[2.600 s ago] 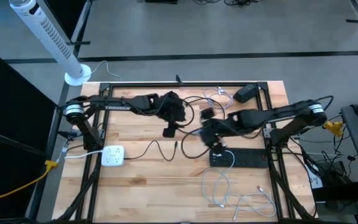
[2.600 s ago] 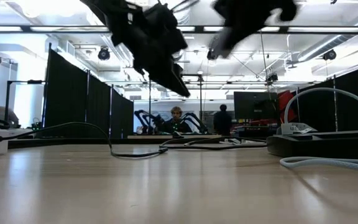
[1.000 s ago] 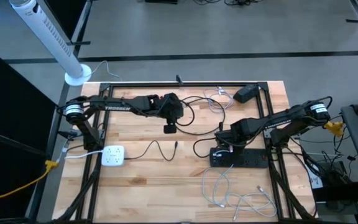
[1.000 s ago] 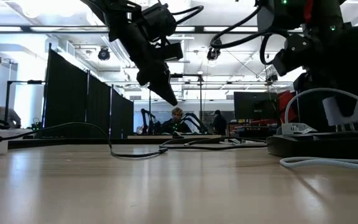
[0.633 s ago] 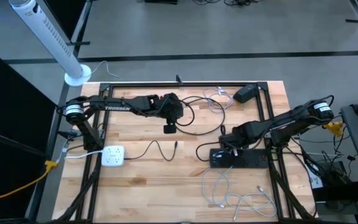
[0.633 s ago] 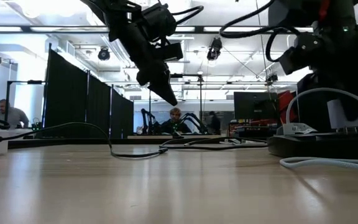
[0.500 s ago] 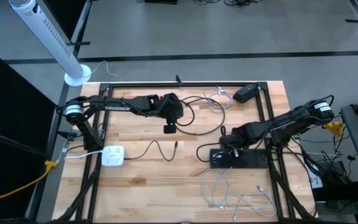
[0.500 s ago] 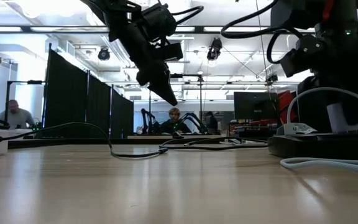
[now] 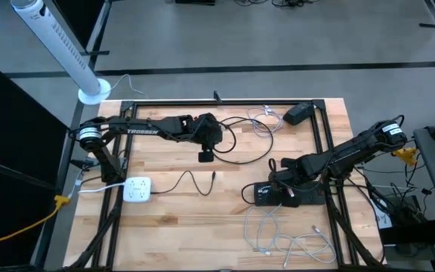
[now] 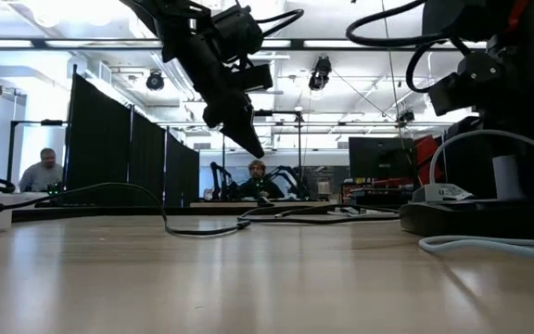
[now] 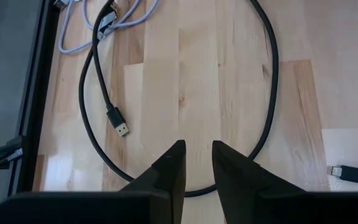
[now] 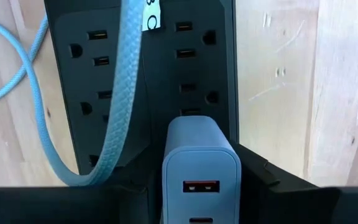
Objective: Insert USB
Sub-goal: Insert the charger adapter into the bottom black outlet extension, then insert the bottom white charger cable into the charger adapter on the bottom black outlet extension
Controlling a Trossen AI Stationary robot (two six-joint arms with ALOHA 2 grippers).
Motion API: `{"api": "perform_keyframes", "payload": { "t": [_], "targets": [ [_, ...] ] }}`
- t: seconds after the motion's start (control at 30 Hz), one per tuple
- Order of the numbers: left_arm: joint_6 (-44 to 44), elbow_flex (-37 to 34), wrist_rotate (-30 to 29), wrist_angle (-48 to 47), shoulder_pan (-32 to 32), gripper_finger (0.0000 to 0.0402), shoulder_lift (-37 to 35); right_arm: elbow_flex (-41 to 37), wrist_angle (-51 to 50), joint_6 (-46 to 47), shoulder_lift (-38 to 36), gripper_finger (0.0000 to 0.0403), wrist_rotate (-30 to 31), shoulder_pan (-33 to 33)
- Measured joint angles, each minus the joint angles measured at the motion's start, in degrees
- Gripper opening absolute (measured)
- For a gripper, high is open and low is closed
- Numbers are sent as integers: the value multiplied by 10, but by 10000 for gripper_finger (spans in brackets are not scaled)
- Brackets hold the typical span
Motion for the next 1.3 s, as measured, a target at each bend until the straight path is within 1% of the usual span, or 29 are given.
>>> {"api": "perform_keyframes", "payload": {
  "t": [0.23,0.43,0.47,0.57,0.67,0.73,0.8,0.87,0.93,1.07,1.13,1.2,1.3],
  "targets": [
    [-1,0,0,-4,0,74,0,-5,9,7,-6,116,16,10],
    [-2,0,0,-4,0,74,0,8,-3,-19,-30,116,23,9],
    [-2,0,0,-4,0,73,0,12,-7,-26,-36,127,25,9],
    [-2,0,0,-3,0,69,0,29,-19,-40,-50,196,41,10],
    [-2,0,0,-3,0,68,0,55,-59,-49,-66,257,68,9],
    [-3,0,0,-3,0,70,0,81,-90,-48,-69,282,97,10],
    [-5,0,0,-4,0,72,0,115,-137,-47,-74,295,130,10],
    [-6,0,0,-4,0,73,0,153,-181,-45,-76,297,169,11],
    [-7,0,0,-5,0,72,0,187,-211,-43,-81,291,204,18],
    [-10,0,0,-15,0,68,0,232,-228,-38,-115,266,247,50],
    [-10,0,0,-17,-2,66,0,235,-224,-18,-140,252,252,73],
    [-10,0,0,-21,-3,66,0,227,-216,22,-171,238,258,104],
    [-5,0,7,-23,-9,67,0,186,-172,95,-217,220,261,166]
  ]
}}
